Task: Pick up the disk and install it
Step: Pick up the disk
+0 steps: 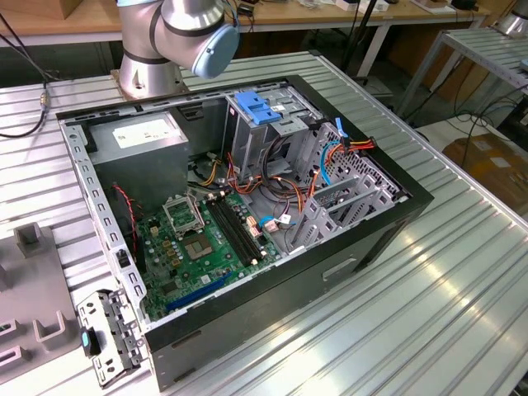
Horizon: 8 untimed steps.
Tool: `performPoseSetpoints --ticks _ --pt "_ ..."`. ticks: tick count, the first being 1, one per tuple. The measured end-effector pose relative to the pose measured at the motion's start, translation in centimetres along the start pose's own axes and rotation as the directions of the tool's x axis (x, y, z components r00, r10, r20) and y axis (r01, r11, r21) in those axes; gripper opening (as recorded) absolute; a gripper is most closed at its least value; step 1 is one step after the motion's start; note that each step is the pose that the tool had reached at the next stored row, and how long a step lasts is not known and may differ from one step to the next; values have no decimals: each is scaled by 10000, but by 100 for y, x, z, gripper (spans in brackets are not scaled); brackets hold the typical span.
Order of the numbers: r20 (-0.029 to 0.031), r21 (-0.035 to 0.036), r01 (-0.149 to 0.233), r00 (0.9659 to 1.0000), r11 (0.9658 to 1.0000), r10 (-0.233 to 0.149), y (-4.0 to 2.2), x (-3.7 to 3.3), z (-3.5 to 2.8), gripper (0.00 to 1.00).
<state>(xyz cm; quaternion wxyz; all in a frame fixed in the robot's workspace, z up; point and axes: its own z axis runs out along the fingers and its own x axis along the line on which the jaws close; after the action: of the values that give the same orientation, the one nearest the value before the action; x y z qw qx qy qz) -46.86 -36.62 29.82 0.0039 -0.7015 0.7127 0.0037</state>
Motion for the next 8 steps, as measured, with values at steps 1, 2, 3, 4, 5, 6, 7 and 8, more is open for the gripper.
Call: performPoseSetpoints --ticks 1,2,3,4,5,6,7,8 --pt "0 -1 0 10000 10000 0 0 0 0 48" --pt "0 0 0 10000 10000 0 0 0 1 48" --pt "1 1 0 10000 10000 0 0 0 1 48" --pt "1 1 0 10000 10000 0 0 0 2 48" --pt "1 2 0 10000 10000 0 0 0 4 48" --pt "3 6 0 10000 10000 0 0 0 12 48" --pt "3 5 0 10000 10000 0 0 0 19 48" --pt "1 2 0 10000 10000 0 0 0 24 48"
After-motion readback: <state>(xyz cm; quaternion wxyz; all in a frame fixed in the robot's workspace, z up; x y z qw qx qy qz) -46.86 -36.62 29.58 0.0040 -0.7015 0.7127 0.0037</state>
